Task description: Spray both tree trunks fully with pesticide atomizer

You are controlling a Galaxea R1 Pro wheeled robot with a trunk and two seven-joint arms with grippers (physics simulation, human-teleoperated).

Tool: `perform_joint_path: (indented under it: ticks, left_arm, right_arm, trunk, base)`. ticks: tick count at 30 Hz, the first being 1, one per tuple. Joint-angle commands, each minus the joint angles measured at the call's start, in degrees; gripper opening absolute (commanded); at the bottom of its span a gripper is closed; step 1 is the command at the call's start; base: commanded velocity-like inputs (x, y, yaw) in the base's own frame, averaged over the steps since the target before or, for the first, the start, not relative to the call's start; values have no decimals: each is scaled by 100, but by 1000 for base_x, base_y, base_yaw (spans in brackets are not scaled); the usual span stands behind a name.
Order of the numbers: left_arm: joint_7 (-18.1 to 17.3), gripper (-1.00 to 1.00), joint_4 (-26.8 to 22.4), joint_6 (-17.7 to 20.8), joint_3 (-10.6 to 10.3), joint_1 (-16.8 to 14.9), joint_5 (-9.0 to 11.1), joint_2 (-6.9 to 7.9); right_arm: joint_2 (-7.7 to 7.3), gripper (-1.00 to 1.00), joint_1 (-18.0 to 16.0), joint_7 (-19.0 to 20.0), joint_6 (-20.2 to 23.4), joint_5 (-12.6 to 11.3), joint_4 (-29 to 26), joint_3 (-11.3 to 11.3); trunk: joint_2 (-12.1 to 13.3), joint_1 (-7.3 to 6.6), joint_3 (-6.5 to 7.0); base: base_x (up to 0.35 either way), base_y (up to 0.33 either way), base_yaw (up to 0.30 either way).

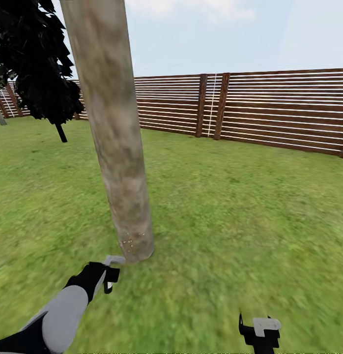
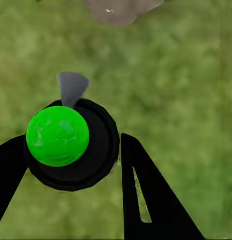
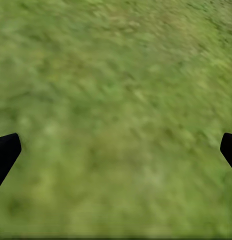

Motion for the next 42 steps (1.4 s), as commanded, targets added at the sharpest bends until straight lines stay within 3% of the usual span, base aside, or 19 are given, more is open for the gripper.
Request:
perform_joint_path:
  ticks: [1,3,5,8,10,12,15,17,19,21,22,24,25,27,29,31,33,36,42]
  left_arm:
    - [2,-100,-1,-11,-19,-11,-51,-228]
    - [-1,-100,-8,17,-73,-85,-56,-422]
    - [-8,-100,-18,48,-97,-269,-40,-404]
    - [-106,-100,-144,134,-93,-340,-24,27]
    - [-589,-100,-241,386,-102,-341,-42,268]
    - [-894,-100,-314,444,-114,-327,-57,278]
    - [-985,-100,-331,465,-142,-350,-61,137]
    - [-1046,-100,-335,544,-255,-432,-61,134]
    - [-1225,-100,-368,669,-294,-494,-69,241]
    - [-1502,-100,-527,779,-335,-525,-74,582]
    - [-1538,-100,-553,790,-411,-513,-103,604]
    - [-1566,-100,-571,805,-697,-490,-141,577]
    - [-1572,-100,-577,808,-857,-486,-134,438]
    - [-1578,-100,-580,810,-924,-524,-129,227]
    - [-1583,-100,-585,810,-940,-545,-116,161]
    - [-1587,-100,-610,810,-921,-607,-78,226]
    - [-1625,-100,-807,816,-907,-645,-48,401]
    - [-2064,-100,-990,820,-911,-660,-40,570]
    - [-2163,-100,-1011,827,-948,-664,-59,290]
  right_arm:
    - [0,100,0,0,0,0,0,0]
    - [-1,100,0,0,0,0,5,0]
    - [-1,100,0,-6,0,0,8,0]
    - [-1,100,0,-7,0,0,8,0]
    - [-1,100,0,-5,0,0,8,0]
    - [-1,100,0,-3,0,0,8,0]
    - [-1,100,0,-1,0,0,14,0]
    - [-1,100,0,0,0,0,21,0]
    - [-1,100,0,0,0,0,19,0]
    - [-1,100,0,0,0,0,19,0]
    - [-1,100,0,0,0,0,18,0]
    - [-1,100,0,-2,0,0,17,0]
    - [-7,100,0,-2,0,0,17,0]
    - [-28,100,0,-1,0,0,20,0]
    - [-36,100,0,-2,0,0,25,0]
    - [-41,100,0,-1,0,0,23,0]
    - [-41,100,0,0,0,0,24,0]
    - [-44,100,0,0,0,0,19,0]
    - [-49,100,0,-5,0,0,17,0]
  trunk:
    - [0,0,0]
    - [0,0,0]
    - [0,0,0]
    - [0,0,0]
    - [0,0,0]
    - [0,0,0]
    - [0,0,0]
    - [0,0,0]
    - [0,0,0]
    - [0,0,0]
    - [0,0,0]
    - [0,0,0]
    - [0,0,0]
    - [0,0,0]
    - [0,0,0]
    - [0,0,0]
    - [0,0,0]
    - [0,0,0]
    - [0,0,0]
  base:
    - [-29,5,0]
    - [-11,2,0]
    - [-3,0,0]
    - [0,0,0]
    - [0,0,0]
    - [0,0,0]
    - [0,0,0]
    - [0,0,0]
    - [0,0,0]
    - [0,0,0]
    - [-13,0,0]
    - [-190,0,0]
    - [-305,0,0]
    - [-139,0,0]
    - [-37,0,0]
    - [-7,0,0]
    - [-2,0,0]
    - [0,0,0]
    - [-120,0,0]
